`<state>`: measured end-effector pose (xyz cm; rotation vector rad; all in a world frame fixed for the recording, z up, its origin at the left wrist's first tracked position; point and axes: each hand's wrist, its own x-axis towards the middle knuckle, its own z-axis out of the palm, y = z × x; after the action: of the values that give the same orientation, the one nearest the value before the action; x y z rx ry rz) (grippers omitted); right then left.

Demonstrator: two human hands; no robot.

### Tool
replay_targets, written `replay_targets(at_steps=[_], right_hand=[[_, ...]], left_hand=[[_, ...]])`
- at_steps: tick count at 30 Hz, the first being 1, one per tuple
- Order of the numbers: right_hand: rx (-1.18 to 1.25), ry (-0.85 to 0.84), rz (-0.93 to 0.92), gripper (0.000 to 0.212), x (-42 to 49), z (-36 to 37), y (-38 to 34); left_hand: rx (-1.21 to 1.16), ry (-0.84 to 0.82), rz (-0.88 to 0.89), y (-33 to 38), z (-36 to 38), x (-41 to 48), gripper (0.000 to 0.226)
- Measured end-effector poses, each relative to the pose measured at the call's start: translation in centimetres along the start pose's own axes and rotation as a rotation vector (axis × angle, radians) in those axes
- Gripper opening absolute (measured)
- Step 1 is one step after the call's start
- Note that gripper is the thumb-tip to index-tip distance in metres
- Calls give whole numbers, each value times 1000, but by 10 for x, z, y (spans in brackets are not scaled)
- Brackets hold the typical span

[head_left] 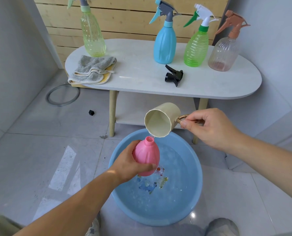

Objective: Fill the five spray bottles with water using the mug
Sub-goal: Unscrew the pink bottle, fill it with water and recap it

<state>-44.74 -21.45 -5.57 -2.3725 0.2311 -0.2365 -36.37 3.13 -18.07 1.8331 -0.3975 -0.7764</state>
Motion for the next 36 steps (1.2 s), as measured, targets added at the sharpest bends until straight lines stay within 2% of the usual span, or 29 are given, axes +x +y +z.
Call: replay_targets(at_steps=[7, 15, 22, 26, 30, 36], right_hand=[[44, -9, 29, 16, 1, 1, 0], [174, -55, 345, 31, 8, 16, 42], [-26, -148, 414, 34, 5, 47, 85], [-192, -249, 329, 42, -5, 61, 101], [-420, -356, 97, 34, -10, 64, 109], [-603, -302, -222, 29, -7, 50, 111]], left_hand=[[8, 6, -3, -1, 0, 0, 81], [-17, 15, 0, 0, -1, -2, 77], [-3, 37, 1, -2, -1, -2, 75], [39, 45, -5, -6, -1, -1, 75], [51, 47, -3, -8, 0, 0, 74], [54, 47, 3, -7, 1, 0, 71]])
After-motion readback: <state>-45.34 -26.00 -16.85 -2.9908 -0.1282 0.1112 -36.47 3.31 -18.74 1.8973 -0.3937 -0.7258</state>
